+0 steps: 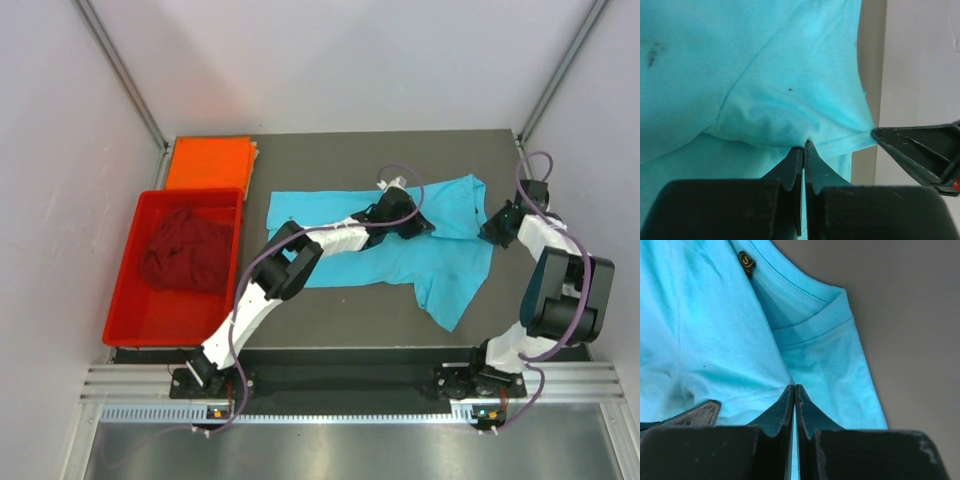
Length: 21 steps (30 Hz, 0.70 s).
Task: Fold and stack the t-shirts
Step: Fold the tshirt
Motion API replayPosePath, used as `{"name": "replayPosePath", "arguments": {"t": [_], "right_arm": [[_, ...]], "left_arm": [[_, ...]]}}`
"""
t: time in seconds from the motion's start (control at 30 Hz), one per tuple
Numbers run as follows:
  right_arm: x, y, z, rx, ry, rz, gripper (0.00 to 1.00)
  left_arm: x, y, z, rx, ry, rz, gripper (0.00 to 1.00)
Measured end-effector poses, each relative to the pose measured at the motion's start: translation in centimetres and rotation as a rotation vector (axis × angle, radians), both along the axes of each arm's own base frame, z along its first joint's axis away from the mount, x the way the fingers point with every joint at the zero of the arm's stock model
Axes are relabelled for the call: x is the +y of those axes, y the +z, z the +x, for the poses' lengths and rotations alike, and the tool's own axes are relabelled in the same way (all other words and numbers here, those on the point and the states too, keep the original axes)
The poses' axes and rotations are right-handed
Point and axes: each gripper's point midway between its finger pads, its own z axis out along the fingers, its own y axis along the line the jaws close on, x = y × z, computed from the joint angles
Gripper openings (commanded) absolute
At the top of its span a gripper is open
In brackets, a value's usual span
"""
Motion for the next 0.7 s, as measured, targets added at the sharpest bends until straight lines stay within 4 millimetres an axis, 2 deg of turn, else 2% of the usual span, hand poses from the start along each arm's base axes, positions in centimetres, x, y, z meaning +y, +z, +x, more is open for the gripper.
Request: {"name": "replayPosePath", "arguments": {"t": [0.2,0.43,0.7], "right_arm": [[0.2,0.9,-1.4,-0.024,-0.037,-0.012,0.0],[0.8,0.2,-3.8,-0.007,-0.076,-0.018,0.0],[0.7,-0.6,-5.0,-0.012,-0.126,-0.027,0.0]], "left_arm": [[0.3,-0.6,-0.5,0.045,-0.022,0.015,0.0],[0.1,-0.2,-0.9,0.065,-0.044,0.019,0.0],[0.7,-1.3,-1.5,0.097,-0.055,0.066,0.0]]}}
